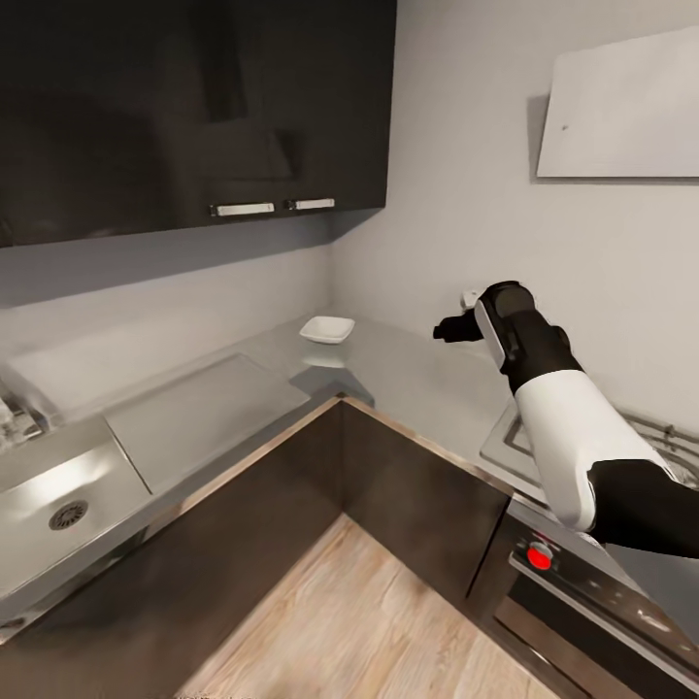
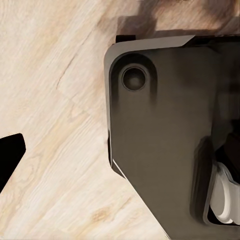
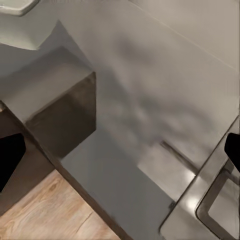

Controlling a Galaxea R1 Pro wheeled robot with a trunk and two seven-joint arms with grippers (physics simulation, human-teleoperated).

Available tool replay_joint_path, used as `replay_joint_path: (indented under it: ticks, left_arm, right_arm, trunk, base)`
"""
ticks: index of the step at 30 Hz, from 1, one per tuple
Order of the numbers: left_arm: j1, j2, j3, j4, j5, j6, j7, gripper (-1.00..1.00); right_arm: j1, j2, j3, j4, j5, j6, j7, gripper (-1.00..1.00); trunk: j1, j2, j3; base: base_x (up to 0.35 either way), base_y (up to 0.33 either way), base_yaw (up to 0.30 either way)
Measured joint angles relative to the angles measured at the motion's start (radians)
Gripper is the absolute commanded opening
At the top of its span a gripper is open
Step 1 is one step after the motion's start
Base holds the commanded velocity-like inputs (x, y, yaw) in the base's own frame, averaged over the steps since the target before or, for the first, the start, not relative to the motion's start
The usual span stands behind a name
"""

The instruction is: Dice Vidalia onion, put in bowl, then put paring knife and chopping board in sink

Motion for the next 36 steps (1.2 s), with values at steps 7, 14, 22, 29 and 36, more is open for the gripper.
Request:
replay_joint_path:
  ticks: [7,14,22,29,36]
  left_arm:
    - [0.0,0.0,0.0,0.0,0.0,0.0,0.0,1.0]
    - [0.0,0.0,0.0,0.0,0.0,0.0,0.0,1.0]
    - [0.0,0.0,0.0,0.0,0.0,0.0,0.0,1.0]
    - [0.0,0.0,0.0,0.0,0.0,0.0,0.0,1.0]
    - [0.0,0.0,0.0,0.0,0.0,0.0,0.0,1.0]
  right_arm:
    - [0.0,0.0,0.0,0.0,0.0,0.0,0.0,1.0]
    - [0.0,-0.001,0.0,0.0,0.002,0.0,0.0,1.0]
    - [0.0,-0.001,0.002,0.0,0.002,0.001,0.0,1.0]
    - [0.0,-0.002,0.002,0.0,0.003,-0.001,0.0,1.0]
    - [0.0,-0.002,0.002,-0.001,0.003,-0.001,0.0,1.0]
  trunk:
    - [0.0,0.0,0.0]
    - [0.0,0.0,0.0]
    - [0.0,0.0,0.0]
    - [0.0,0.0,0.0]
    - [0.0,0.0,0.0]
  base:
    - [0.139,-0.255,0.275]
    - [0.157,-0.284,0.268]
    - [0.188,-0.278,0.07]
    - [0.252,-0.136,0.002]
    - [0.298,0.099,0.0]
